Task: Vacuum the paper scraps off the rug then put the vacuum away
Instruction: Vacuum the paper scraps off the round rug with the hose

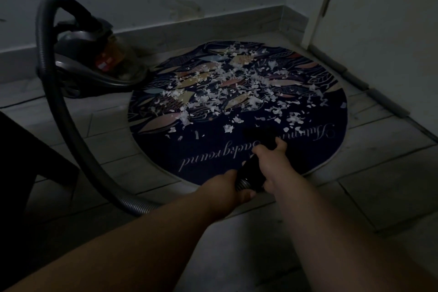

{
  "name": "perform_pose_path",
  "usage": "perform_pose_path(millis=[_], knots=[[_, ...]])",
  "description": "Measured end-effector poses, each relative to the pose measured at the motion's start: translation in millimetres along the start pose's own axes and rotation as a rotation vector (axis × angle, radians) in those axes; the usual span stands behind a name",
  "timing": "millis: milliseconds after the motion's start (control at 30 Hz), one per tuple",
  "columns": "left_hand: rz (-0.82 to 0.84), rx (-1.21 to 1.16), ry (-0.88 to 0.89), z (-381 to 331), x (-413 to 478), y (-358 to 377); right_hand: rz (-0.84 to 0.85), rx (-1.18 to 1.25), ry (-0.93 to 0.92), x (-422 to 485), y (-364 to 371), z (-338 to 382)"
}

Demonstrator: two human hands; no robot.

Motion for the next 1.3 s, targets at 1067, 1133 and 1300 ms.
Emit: perform_pose_path(millis=[1067,1133,1300], knots=[[-0.137,-0.105,-0.19,112,-52,-95,0.236,-0.243,-0.004,-72,155,-30],[-0.138,-0.113,-0.199,117,-54,-97,0.235,-0.256,0.004,-79,162,-33],[-0.161,-0.118,-0.195,125,-55,-109,0.252,-0.237,0.028,-86,183,-35]])
Point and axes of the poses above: each hand's wrist, its own x-axis towards the middle knuckle, its own y-axis out of the palm, z = x × y, the point moved 10 cm from there along x, towards the middle knuckle, and after that the axes turned 14 degrees about -z, right-handed, at the moved point
